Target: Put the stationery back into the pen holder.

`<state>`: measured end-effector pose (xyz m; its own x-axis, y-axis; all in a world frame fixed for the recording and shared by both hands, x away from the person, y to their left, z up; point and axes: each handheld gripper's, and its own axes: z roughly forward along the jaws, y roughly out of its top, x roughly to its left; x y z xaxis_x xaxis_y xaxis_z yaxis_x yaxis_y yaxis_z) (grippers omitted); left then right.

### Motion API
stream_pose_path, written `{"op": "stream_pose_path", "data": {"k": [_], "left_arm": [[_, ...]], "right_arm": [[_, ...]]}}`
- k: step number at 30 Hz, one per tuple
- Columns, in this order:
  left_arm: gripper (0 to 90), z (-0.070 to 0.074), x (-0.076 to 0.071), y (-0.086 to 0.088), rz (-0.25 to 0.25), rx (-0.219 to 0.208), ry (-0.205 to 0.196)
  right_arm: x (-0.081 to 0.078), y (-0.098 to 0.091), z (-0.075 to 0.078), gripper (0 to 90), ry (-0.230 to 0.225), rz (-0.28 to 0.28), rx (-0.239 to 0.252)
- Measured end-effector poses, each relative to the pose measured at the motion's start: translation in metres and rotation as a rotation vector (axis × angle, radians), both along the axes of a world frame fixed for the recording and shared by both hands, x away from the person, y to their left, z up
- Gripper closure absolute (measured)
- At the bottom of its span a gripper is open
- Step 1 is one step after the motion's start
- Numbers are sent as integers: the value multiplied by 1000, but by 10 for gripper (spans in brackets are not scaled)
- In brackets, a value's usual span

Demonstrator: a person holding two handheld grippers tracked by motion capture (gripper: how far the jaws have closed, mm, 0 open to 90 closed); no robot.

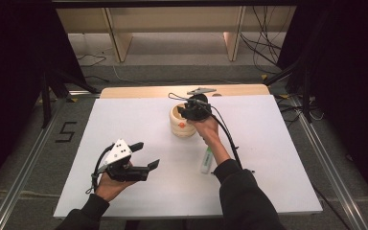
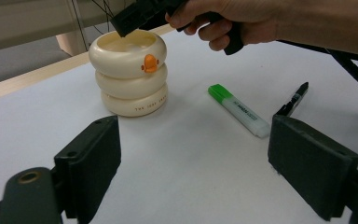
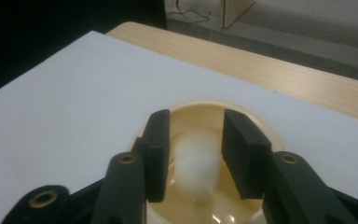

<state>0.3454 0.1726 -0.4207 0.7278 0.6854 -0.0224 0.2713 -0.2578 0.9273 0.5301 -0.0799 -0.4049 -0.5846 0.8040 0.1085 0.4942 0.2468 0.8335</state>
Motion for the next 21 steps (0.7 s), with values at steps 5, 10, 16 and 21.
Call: {"op": "stream_pose_path", "data": {"k": [5, 10, 16, 21], "left_arm": [[165, 0, 0, 0, 0, 2, 0], [165, -1, 0, -1, -1, 5, 3], [165, -1, 1, -2, 0, 6, 4], [165, -1, 0, -2, -2, 10, 6]], "right_arm": [[-2, -10, 11, 441, -10, -25, 17], [-6, -23, 20, 343, -5, -7, -12], [-21, -39, 36, 299, -25, 61, -38], [-39, -53, 45, 278, -47, 115, -66]]}}
